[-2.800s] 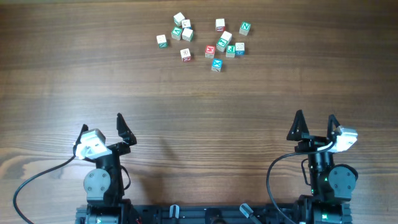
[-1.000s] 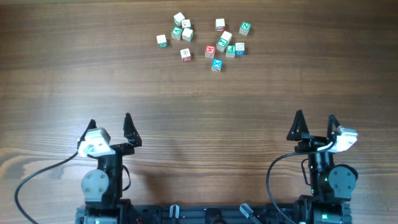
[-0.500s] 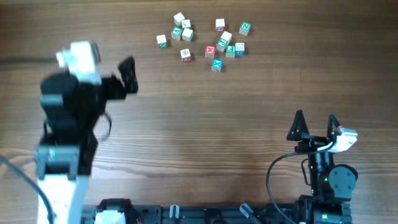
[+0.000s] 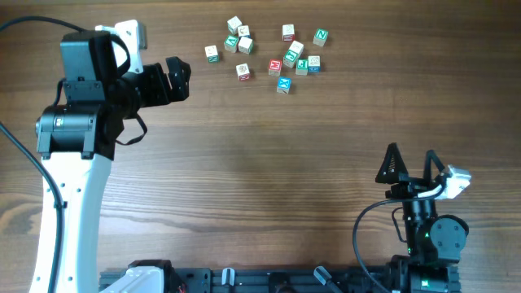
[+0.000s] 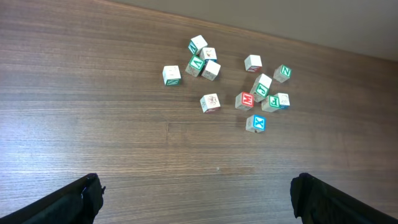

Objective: Form a circle
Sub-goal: 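Raise the left arm and reach toward the block cluster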

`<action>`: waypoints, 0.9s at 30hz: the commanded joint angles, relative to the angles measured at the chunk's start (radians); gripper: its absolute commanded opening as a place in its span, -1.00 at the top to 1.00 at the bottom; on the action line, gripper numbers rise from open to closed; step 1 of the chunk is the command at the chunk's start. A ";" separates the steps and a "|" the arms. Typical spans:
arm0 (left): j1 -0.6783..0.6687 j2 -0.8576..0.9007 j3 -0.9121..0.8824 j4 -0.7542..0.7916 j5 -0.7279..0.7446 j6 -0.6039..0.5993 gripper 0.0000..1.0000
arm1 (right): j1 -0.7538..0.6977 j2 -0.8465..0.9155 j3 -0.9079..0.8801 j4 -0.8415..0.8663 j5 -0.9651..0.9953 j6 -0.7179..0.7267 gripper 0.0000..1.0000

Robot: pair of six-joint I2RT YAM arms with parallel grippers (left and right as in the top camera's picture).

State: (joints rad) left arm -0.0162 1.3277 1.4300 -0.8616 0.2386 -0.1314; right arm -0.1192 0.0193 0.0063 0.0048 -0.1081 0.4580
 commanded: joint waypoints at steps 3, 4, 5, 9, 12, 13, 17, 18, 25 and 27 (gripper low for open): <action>0.007 -0.006 0.011 0.004 0.034 0.019 -1.00 | 0.002 0.040 -0.001 0.005 -0.060 0.498 -1.00; 0.007 -0.006 0.011 0.005 0.044 0.019 -1.00 | 0.002 0.055 -0.001 0.005 -0.051 0.484 -0.99; 0.007 -0.006 0.011 0.005 0.062 0.019 -1.00 | 0.002 0.076 -0.001 0.005 -0.048 0.488 -0.99; 0.007 -0.006 0.011 0.005 0.102 0.019 -1.00 | 0.002 0.126 -0.001 0.026 -0.112 0.583 -0.99; 0.007 -0.006 0.011 0.012 0.102 0.019 -1.00 | 0.002 0.151 -0.001 0.149 -0.219 0.460 -0.99; 0.007 -0.005 0.011 0.019 0.102 0.019 -1.00 | 0.002 0.166 -0.001 0.225 -0.256 0.431 -0.99; 0.007 -0.005 0.011 0.039 0.102 0.019 -1.00 | 0.002 0.198 -0.001 0.292 -0.283 0.435 -0.99; 0.007 -0.005 0.011 0.042 0.102 0.019 -1.00 | 0.002 0.202 -0.001 0.320 -0.300 0.435 -1.00; 0.007 -0.005 0.011 0.075 0.107 0.019 -1.00 | 0.002 0.203 0.001 0.399 -0.311 0.460 -1.00; 0.007 -0.005 0.011 0.113 0.127 0.019 -1.00 | 0.002 0.207 0.001 0.344 -0.311 0.462 -0.99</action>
State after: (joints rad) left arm -0.0162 1.3277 1.4300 -0.7807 0.3264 -0.1314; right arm -0.1192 0.2192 0.0063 0.3790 -0.4007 0.9154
